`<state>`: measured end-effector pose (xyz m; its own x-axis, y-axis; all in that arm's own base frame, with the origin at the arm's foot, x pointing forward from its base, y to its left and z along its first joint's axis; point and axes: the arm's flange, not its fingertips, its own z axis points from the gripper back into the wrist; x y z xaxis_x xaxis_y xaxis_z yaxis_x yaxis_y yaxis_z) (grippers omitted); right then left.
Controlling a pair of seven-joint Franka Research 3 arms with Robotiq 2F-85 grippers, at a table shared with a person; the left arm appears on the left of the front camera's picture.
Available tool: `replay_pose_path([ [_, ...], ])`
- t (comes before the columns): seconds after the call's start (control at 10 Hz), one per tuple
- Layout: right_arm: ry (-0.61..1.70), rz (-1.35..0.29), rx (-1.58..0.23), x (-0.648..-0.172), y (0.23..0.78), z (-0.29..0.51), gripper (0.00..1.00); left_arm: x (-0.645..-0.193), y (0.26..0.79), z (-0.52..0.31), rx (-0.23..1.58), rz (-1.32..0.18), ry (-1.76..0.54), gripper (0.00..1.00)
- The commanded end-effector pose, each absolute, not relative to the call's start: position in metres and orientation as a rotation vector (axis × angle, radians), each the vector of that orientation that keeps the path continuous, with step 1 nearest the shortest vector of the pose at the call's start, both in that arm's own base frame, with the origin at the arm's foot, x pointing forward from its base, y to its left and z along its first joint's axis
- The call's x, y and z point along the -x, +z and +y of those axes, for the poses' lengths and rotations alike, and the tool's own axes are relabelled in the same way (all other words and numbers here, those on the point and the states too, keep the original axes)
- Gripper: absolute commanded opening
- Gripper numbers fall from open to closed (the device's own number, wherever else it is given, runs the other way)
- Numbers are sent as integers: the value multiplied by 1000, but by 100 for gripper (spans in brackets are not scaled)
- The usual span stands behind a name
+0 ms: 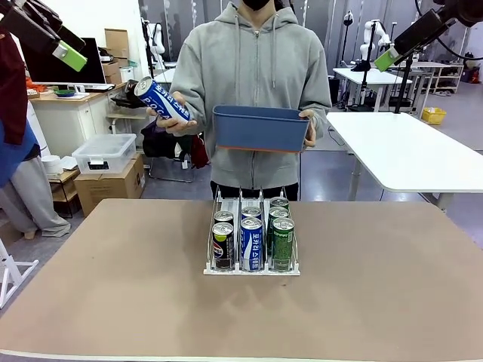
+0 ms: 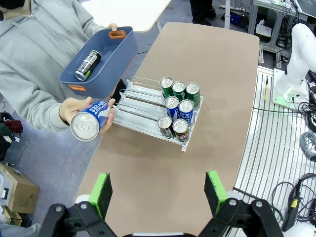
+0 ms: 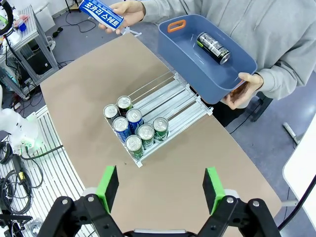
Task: Fill the beverage cans into the dispenser.
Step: Pick up the Ionic drink handed by the human.
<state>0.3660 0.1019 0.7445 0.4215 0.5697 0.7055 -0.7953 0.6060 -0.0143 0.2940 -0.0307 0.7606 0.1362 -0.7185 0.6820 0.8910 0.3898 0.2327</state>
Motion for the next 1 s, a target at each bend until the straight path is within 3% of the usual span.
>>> replay_pose_path([
  [0.0,879,-725,-351,-365,745,101,91,-294,761,-31,252,-819,-1183,100],
  [0.3,879,-725,-351,-365,745,101,91,-316,751,-42,224,-807,-1116,100],
  [0.9,879,-725,-351,-365,745,101,91,-369,720,-64,163,-973,-1009,100],
])
